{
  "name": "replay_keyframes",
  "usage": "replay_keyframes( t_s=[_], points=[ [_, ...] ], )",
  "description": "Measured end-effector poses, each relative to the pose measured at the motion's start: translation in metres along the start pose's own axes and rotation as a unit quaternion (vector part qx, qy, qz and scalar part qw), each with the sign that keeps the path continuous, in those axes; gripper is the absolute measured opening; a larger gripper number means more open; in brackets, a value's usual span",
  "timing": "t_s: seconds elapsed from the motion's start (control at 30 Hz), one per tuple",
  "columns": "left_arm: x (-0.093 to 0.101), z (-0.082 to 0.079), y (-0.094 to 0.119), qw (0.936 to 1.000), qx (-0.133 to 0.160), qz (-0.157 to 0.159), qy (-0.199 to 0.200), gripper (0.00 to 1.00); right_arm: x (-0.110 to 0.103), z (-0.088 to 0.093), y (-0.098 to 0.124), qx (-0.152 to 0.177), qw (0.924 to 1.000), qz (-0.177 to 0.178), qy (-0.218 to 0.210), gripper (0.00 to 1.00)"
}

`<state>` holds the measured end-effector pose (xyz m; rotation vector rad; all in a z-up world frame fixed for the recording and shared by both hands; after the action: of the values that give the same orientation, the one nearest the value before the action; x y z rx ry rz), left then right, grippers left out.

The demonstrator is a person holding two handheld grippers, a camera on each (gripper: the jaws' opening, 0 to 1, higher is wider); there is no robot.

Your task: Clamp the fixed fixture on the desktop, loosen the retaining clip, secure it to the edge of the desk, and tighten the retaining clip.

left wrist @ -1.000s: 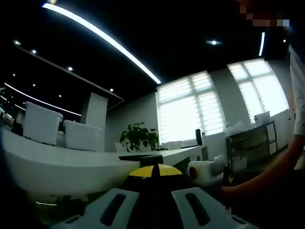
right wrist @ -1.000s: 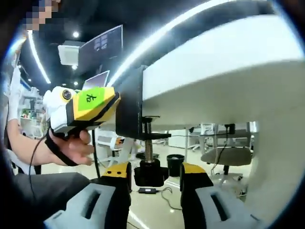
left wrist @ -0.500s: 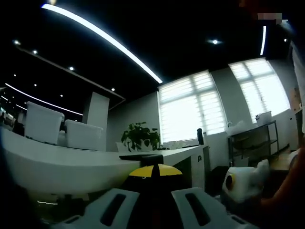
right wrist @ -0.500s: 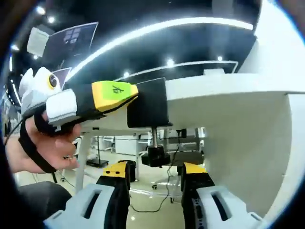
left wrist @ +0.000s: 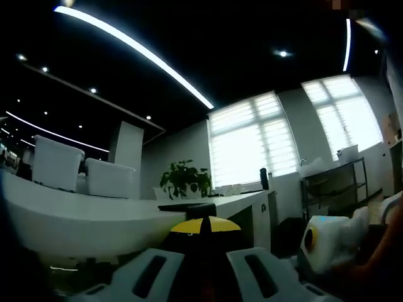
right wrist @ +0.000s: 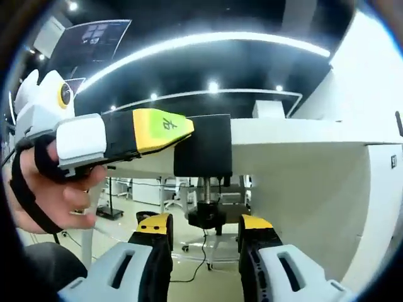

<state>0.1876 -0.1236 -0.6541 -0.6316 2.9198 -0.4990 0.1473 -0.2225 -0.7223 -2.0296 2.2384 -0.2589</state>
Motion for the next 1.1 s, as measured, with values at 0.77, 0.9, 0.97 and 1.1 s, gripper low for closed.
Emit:
replay_keyframes(
  t_s=[0.77, 0.9, 0.97, 1.1],
  points=[
    [0.005, 0.002, -0.001, 0.9999, -0.006, 0.004, -0.009, 0.03, 0.004, 0.012, -0.04, -0.006, 0.9996, -0.002, 0.028, 0.32],
    [0.005, 0.003, -0.001, 0.9999, -0.006, 0.007, -0.009, 0.03, -0.001, 0.012, -0.041, -0.006, 0.9996, -0.017, 0.02, 0.28],
    [0.005, 0.003, 0.0, 0.9999, -0.006, 0.005, -0.008, 0.03, 0.0, 0.013, -0.044, -0.007, 0.9996, -0.02, 0.02, 0.28],
    [0.006, 0.004, 0.0, 0.9999, -0.008, 0.004, -0.01, 0.03, 0.003, 0.013, -0.044, -0.013, 0.9989, -0.037, 0.027, 0.28]
  ],
)
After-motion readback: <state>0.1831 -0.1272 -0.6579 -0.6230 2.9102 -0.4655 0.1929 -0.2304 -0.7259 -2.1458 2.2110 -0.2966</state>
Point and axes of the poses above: the point that each gripper's makers call its tool centre point, and the gripper's own axes: y roughly backward along the fingers, x roughly to its right, z roughly out of its underside, the point moved 8 cm from there along y, roughly backward along the fingers, and after that the axes turned 3 degrees about -z, right-handed, at the moved point
